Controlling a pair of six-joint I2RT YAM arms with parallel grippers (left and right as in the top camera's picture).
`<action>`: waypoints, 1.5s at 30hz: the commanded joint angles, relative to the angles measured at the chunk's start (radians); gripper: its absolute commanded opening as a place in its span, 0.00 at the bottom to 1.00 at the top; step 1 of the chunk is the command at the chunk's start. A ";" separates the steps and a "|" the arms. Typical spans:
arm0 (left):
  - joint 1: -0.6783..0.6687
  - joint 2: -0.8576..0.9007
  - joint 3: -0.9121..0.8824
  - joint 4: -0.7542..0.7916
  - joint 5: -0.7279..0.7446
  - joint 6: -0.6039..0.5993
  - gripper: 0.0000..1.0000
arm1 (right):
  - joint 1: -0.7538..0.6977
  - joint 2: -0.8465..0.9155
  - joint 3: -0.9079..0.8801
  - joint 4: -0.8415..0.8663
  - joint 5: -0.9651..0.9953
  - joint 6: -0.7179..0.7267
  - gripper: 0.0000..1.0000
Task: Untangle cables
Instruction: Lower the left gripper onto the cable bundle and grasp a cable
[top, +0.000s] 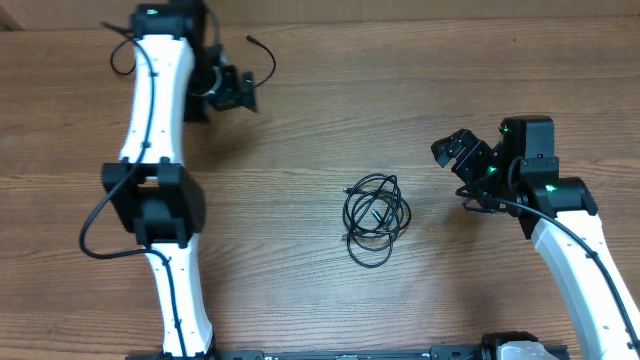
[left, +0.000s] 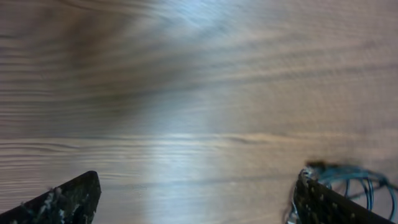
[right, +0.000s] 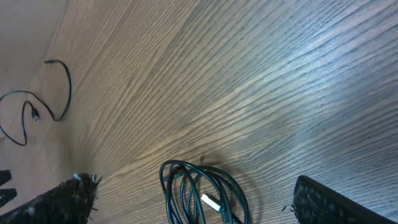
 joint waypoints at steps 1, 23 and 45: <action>-0.083 -0.032 -0.007 -0.024 0.023 0.025 0.96 | -0.003 -0.008 0.015 0.004 0.003 -0.007 1.00; -0.457 -0.021 -0.331 0.158 0.020 0.211 0.86 | -0.003 -0.008 0.015 0.004 0.003 -0.007 1.00; -0.513 -0.021 -0.449 0.467 0.052 0.276 0.76 | -0.003 -0.008 0.015 0.004 0.003 -0.007 1.00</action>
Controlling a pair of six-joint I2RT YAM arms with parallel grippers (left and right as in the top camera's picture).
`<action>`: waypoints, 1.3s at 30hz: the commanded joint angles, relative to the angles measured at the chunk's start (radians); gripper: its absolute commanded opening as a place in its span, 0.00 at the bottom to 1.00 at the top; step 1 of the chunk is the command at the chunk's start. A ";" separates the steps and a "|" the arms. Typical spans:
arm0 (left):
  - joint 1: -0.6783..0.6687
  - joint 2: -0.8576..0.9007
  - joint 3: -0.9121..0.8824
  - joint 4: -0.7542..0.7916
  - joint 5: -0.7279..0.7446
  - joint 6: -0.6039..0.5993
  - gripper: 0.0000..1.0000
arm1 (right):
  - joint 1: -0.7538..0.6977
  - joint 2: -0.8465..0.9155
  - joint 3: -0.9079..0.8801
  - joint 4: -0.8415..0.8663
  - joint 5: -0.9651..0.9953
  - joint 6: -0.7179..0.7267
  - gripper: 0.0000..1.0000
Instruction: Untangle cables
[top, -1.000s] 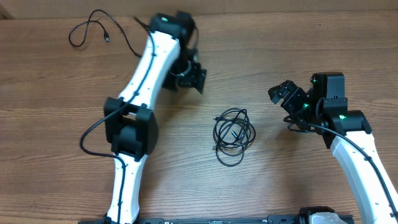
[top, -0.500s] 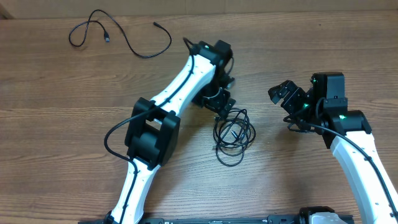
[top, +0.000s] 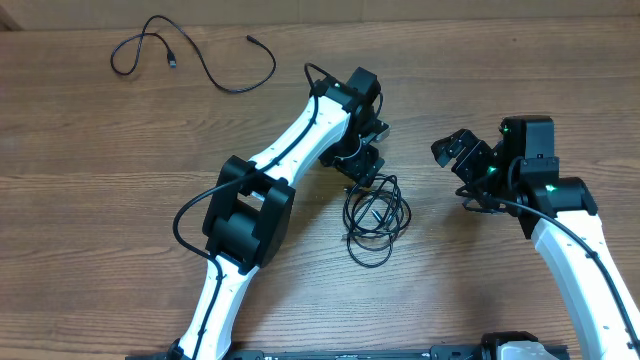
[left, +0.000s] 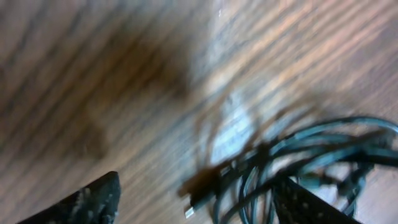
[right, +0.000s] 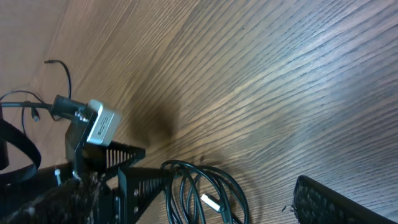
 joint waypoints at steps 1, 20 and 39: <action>0.002 -0.021 -0.029 0.047 0.019 -0.026 0.76 | -0.003 -0.008 0.015 0.005 0.003 -0.008 1.00; 0.006 -0.025 -0.005 0.036 0.015 -0.148 0.04 | -0.003 -0.008 0.015 0.005 0.003 -0.008 1.00; 0.094 -0.274 0.515 -0.356 0.019 -0.506 0.04 | -0.003 -0.008 0.015 0.005 0.003 -0.008 1.00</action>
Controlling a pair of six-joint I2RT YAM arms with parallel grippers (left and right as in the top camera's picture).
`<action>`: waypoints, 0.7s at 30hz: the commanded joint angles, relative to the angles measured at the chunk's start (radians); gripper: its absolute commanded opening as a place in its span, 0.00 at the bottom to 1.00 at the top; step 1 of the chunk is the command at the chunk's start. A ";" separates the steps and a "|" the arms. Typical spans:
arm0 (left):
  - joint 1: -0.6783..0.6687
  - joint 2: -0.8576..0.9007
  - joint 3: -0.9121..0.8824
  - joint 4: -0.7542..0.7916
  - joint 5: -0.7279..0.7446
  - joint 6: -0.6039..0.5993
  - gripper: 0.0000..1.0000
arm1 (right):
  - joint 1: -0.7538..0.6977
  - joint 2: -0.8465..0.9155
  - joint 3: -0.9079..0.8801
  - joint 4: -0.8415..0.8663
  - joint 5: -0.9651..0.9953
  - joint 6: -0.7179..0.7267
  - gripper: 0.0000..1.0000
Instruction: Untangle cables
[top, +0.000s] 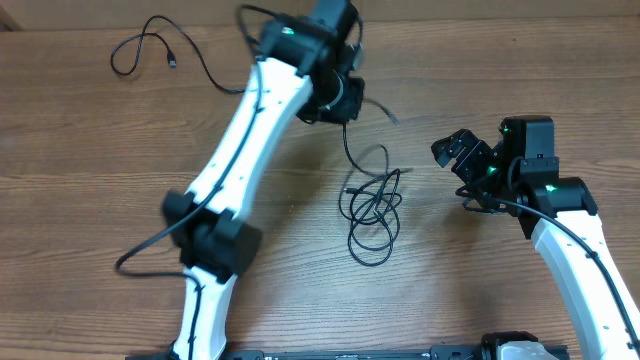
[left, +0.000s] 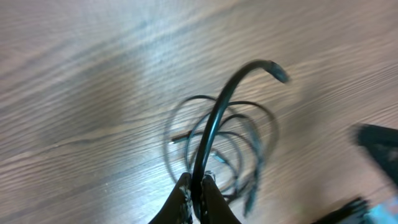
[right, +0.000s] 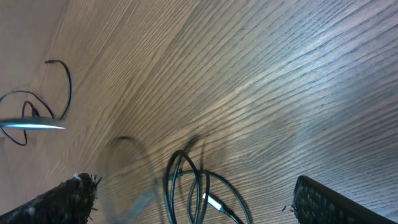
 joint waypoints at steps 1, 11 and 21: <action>0.006 -0.129 0.043 -0.006 0.012 -0.120 0.04 | -0.003 -0.008 0.015 0.005 0.003 -0.008 1.00; 0.013 -0.330 0.043 0.031 0.045 -0.334 0.04 | -0.003 -0.008 0.015 0.005 0.003 -0.008 1.00; 0.013 -0.355 0.032 0.018 -0.227 -0.335 0.04 | -0.003 -0.008 0.015 0.005 0.003 -0.008 1.00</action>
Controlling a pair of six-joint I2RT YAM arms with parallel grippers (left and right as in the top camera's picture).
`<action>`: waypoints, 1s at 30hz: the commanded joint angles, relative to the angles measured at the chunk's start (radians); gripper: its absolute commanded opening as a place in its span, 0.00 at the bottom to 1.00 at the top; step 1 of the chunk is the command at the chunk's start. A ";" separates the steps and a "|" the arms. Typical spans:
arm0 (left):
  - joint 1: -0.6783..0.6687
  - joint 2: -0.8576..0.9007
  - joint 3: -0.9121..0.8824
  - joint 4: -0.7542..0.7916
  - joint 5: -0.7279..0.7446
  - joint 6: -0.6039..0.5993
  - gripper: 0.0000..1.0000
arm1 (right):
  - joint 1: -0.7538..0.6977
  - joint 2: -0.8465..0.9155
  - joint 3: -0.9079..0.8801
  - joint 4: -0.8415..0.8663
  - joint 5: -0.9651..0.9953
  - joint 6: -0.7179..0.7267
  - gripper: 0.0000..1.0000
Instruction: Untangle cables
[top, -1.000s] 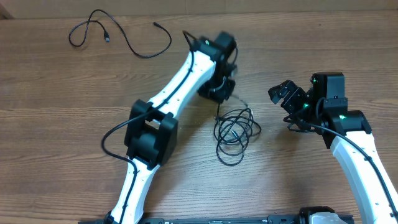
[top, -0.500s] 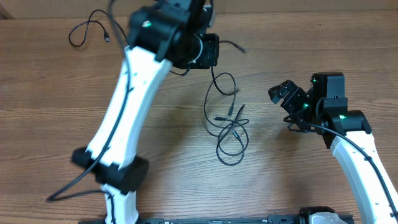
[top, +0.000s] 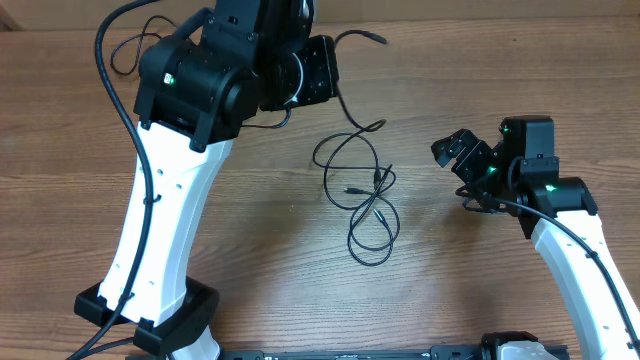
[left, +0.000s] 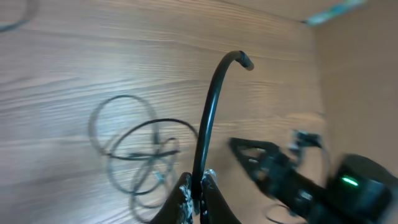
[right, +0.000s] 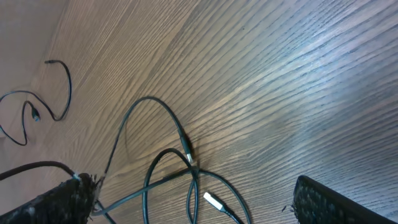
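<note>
A loose tangle of thin black cables (top: 360, 195) lies mid-table, also seen in the right wrist view as the tangle (right: 180, 171) with a white-tipped plug (right: 211, 201). My left gripper (top: 328, 80), raised high above the table's far side, is shut on one black cable (left: 208, 118). That cable's free end (top: 376, 38) curls up past the fingers (left: 185, 190), and its other part trails down into the tangle. My right gripper (top: 452, 150) stands open to the right of the tangle, holding nothing.
A separate black cable (right: 37, 109) lies spread out at the table's far left, partly hidden behind my raised left arm (top: 190, 90) in the overhead view. The wooden table (top: 500, 60) runs to a far edge close behind the left gripper.
My left gripper, still shut on the cable, stands higher now. The tangle has been pulled looser, with its loops spread out and drawn toward the far left. The right arm has not moved.
My left gripper was open at the far left, near the spread-out cable, with the tangle tightly coiled mid-table. Then it was open at the tangle's far edge. Then it was shut on one cable and lifted, and now it holds it higher with the coil opened up.
</note>
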 joint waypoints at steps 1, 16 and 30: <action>0.005 -0.014 0.003 -0.052 -0.225 -0.022 0.04 | -0.003 -0.008 0.015 0.005 0.003 -0.008 1.00; 0.004 0.111 -0.002 -0.233 -0.287 0.028 0.22 | -0.003 -0.008 0.015 0.005 0.003 -0.008 1.00; -0.032 0.241 -0.002 -0.233 0.011 0.302 0.65 | -0.003 -0.008 0.015 0.005 0.003 -0.008 1.00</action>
